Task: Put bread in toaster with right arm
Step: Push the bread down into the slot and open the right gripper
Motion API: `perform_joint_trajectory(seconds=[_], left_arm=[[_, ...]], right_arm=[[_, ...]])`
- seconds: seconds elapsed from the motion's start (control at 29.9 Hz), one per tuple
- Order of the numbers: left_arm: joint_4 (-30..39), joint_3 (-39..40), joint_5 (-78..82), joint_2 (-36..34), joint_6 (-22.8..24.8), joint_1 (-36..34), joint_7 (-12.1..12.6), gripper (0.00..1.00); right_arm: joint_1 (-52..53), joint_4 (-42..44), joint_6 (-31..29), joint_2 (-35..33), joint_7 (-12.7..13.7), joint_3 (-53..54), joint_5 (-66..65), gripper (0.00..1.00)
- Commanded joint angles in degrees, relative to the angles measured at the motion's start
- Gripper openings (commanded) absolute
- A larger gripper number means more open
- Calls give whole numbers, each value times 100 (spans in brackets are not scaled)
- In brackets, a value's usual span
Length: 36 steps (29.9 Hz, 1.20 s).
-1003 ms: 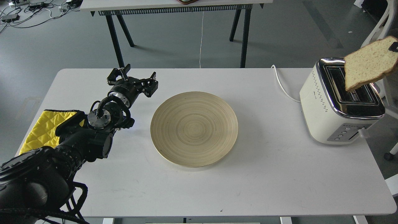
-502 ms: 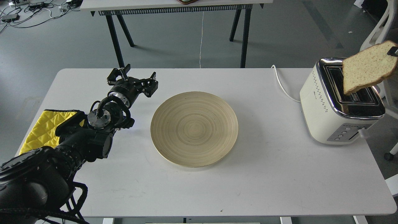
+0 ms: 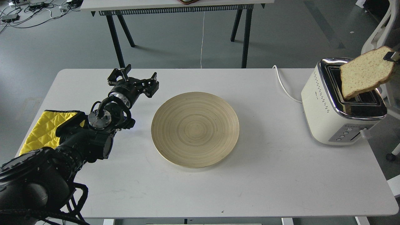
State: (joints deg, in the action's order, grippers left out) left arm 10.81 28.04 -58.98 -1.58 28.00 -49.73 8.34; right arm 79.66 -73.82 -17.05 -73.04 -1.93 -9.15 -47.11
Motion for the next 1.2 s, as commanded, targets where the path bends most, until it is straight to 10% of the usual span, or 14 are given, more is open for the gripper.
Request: perform_joint_trajectory(seconds=[0.0, 0.57, 0.94, 1.17], left_arm=[[0, 0, 0, 0, 0, -2, 1, 100], [0, 0, 0, 0, 0, -2, 1, 100], [0, 0, 0, 0, 0, -2, 1, 100], [0, 0, 0, 0, 0, -2, 1, 100]], right_arm=[[-38, 8, 0, 1, 0, 1, 0, 0], [-337, 96, 70, 475, 17, -8, -62, 2], [-469, 333, 466, 879, 9, 27, 44, 99], [-416, 413, 597, 1283, 17, 448, 454, 99]])
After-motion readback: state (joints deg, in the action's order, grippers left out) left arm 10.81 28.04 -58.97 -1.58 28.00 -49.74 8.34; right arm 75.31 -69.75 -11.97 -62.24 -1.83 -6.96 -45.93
